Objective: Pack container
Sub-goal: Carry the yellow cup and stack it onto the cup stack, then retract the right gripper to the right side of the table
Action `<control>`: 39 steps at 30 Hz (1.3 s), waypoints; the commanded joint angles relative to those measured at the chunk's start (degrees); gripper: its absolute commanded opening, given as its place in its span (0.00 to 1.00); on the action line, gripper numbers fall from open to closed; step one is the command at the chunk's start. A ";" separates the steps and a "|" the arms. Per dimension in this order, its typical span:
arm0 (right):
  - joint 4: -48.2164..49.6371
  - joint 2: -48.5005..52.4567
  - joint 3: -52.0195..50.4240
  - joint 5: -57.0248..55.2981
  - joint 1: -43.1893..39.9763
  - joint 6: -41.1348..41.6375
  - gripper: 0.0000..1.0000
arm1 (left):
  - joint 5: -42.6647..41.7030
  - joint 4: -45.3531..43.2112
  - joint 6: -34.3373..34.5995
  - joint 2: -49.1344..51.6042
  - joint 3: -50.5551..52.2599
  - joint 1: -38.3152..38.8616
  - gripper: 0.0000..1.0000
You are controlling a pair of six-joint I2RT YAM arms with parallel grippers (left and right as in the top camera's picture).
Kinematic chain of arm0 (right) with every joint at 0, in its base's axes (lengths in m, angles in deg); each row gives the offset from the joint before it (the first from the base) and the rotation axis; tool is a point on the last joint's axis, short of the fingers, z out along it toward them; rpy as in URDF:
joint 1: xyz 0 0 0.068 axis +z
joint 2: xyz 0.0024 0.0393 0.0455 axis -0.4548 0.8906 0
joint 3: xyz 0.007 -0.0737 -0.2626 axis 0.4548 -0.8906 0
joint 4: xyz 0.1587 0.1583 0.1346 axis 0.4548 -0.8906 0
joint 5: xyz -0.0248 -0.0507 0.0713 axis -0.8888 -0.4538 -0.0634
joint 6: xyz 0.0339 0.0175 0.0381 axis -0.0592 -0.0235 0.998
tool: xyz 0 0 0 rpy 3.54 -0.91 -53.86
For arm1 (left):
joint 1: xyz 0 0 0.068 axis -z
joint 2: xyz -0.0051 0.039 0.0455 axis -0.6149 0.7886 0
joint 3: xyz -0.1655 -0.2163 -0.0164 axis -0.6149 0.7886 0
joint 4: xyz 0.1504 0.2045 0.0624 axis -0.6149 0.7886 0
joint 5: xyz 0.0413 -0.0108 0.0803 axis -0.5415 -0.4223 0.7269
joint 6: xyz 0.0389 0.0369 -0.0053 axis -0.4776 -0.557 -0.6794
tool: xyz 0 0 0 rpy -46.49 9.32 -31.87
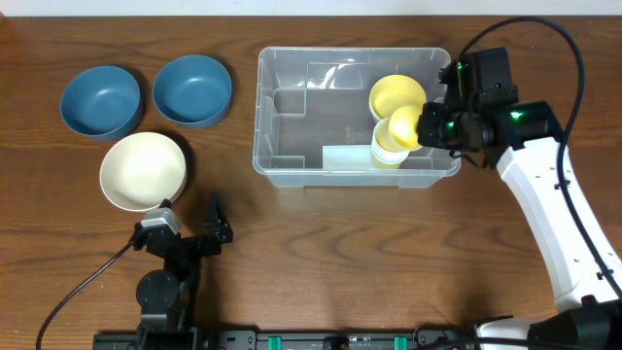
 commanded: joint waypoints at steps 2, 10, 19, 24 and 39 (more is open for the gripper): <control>1.14 -0.04 -0.31 0.17 0.90 -1.01 0.65 | 1.68 2.19 -0.98 -0.35 1.05 0.09 0.98; 2.12 -0.70 1.01 5.11 0.26 -0.74 0.72 | 1.68 2.19 -0.98 -0.35 1.05 0.09 0.98; 1.81 -4.31 3.61 5.03 -10.32 3.39 0.89 | 1.68 2.19 -0.98 -0.35 1.05 0.09 0.98; -0.11 -3.28 3.54 1.11 -16.59 3.39 0.99 | 1.68 2.19 -0.98 -0.35 1.05 0.09 0.98; -8.44 1.81 3.45 -18.29 -18.95 7.19 0.99 | 1.90 2.10 -1.36 -0.35 1.05 0.09 0.98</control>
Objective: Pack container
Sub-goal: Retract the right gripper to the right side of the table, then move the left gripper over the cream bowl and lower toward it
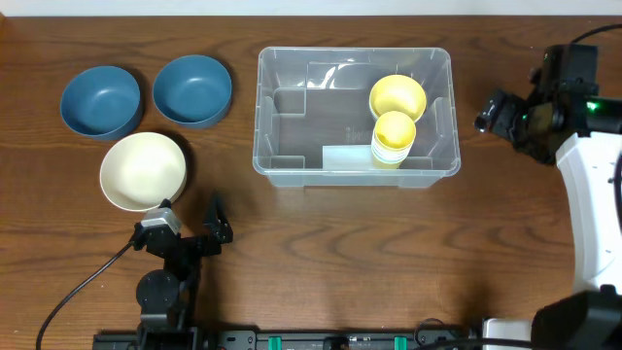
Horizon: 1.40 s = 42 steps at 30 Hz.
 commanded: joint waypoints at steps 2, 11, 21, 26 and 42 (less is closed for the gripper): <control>-1.79 0.55 0.74 -10.64 -2.16 5.68 0.99 | 1.68 2.10 -1.11 -0.35 1.05 0.09 0.98; -4.28 0.55 0.74 -12.26 -6.49 9.29 0.99 | 1.68 3.63 7.34 -0.33 0.17 0.09 0.98; -4.28 0.55 0.74 -10.62 -6.45 9.29 0.99 | 1.33 20.72 8.66 6.27 -18.71 0.09 0.98; -4.28 0.55 0.74 -10.62 -6.47 9.29 0.99 | 1.70 32.20 2.58 21.40 -36.89 0.09 0.98; -4.26 0.55 0.74 -10.62 -6.47 9.29 0.99 | 1.53 51.58 -11.54 74.60 -71.93 0.02 0.98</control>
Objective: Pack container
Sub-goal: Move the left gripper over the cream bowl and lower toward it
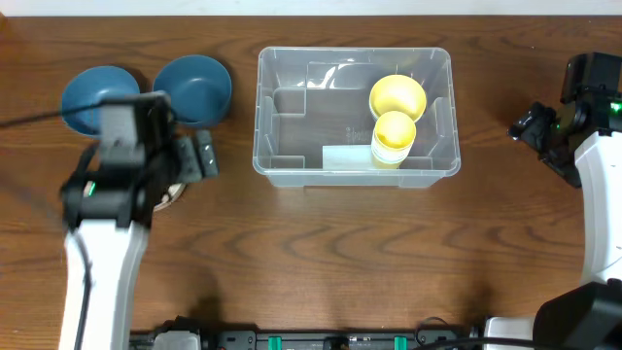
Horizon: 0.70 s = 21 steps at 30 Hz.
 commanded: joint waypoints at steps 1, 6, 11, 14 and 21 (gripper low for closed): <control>0.00 0.15 0.66 -0.42 -0.46 0.72 0.99 | 0.50 -1.62 -3.39 7.45 -0.52 -0.11 0.98; 0.02 0.15 0.66 -0.42 -0.46 0.72 0.99 | 2.49 -3.45 -3.30 15.65 -0.52 -0.83 0.98; 0.02 0.15 0.66 -0.42 -0.46 0.72 0.99 | 7.78 -4.13 -3.04 22.05 -0.52 -1.42 0.99; 0.00 0.15 0.66 -0.42 -0.48 0.72 0.99 | 10.27 -4.66 -3.06 26.27 -0.52 -1.46 0.99; 0.02 0.15 0.66 -0.42 -0.46 0.72 0.99 | 10.82 -6.14 -3.06 33.18 -0.52 -1.84 0.91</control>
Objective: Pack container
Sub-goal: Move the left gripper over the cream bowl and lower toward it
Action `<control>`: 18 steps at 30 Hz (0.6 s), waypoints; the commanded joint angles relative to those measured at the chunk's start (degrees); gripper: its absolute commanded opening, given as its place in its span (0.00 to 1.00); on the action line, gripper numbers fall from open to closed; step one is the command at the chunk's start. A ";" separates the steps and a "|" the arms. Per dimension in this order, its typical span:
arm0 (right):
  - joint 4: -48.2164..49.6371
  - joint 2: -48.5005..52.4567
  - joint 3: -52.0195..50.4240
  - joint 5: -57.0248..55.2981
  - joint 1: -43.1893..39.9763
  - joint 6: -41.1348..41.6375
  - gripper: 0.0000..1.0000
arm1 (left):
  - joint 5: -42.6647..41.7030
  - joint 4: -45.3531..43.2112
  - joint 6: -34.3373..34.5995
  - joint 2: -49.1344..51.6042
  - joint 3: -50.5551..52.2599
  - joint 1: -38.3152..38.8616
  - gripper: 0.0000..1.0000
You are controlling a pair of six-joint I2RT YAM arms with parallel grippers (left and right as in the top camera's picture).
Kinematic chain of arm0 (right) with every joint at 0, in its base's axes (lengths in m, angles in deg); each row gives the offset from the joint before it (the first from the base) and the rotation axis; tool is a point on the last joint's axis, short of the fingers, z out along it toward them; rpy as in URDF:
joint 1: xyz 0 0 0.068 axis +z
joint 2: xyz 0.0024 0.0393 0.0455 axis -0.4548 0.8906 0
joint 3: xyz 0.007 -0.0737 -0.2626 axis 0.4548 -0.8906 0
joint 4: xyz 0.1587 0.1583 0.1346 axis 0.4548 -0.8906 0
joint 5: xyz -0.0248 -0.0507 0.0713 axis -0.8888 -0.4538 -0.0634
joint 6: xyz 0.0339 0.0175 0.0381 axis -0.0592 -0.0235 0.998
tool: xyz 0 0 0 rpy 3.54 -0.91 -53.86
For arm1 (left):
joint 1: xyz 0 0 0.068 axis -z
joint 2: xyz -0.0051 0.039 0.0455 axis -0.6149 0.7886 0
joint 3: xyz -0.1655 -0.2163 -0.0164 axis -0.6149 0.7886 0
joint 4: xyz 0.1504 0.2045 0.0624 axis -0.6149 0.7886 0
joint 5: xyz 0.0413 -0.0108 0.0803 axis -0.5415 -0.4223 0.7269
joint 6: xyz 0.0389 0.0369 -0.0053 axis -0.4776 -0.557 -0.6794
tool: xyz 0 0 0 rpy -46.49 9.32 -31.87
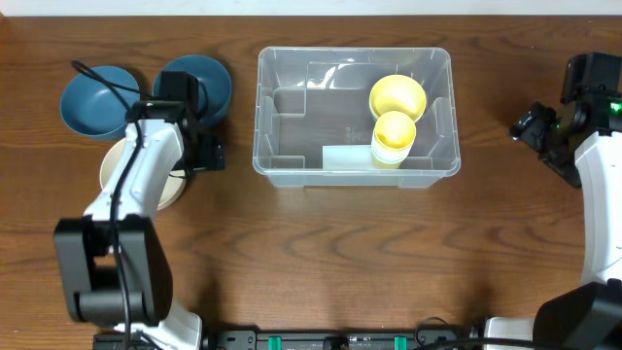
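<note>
The clear plastic container (292, 177) sits at the table's middle back. Inside it at the right are a yellow bowl (397, 94) and a stack of yellow cups (393, 137). At the left stand two blue bowls (92, 100) (212, 86) and a cream bowl (117, 167). My left arm lies across the cream bowl. My left gripper (207, 154) is at that bowl's right rim, just below the right blue bowl, and looks open with nothing in it. My right gripper (522, 126) hangs open and empty to the right of the container.
A pale flat insert (345, 156) lies on the container's floor beside the cups. The left arm's cable (107, 78) loops over the left blue bowl. Bare wooden table (340, 253) runs along the front.
My left gripper has shifted slightly up and right, from over the cream bowl to its right rim near the right blue bowl. The right arm has not moved.
First my right gripper held a yellow cup over the stack in the container while the left arm rested at the front. Then the cup sat on the stack and the right gripper was clear. The left arm then rose to the bowls and stays there now.
</note>
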 commanded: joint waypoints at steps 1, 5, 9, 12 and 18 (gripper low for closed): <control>0.00 0.15 0.66 -0.42 -0.46 0.72 0.99 | 1.77 -0.24 -0.63 1.99 -0.52 -0.39 0.83; -0.02 0.15 0.66 -0.42 -0.48 0.72 0.99 | 1.77 -0.57 -0.63 2.75 -0.52 -0.39 0.51; 0.00 0.15 0.66 -0.42 -0.48 0.72 0.99 | 1.77 -0.92 -0.63 2.75 -0.52 -0.39 0.25; -0.02 0.15 0.66 -0.42 -0.42 0.72 0.99 | 1.77 -0.90 -0.52 2.75 -0.52 -0.39 0.24; -0.02 0.15 0.66 -0.42 -0.44 0.72 0.99 | 1.77 -1.14 -0.46 2.75 -0.48 -0.39 0.24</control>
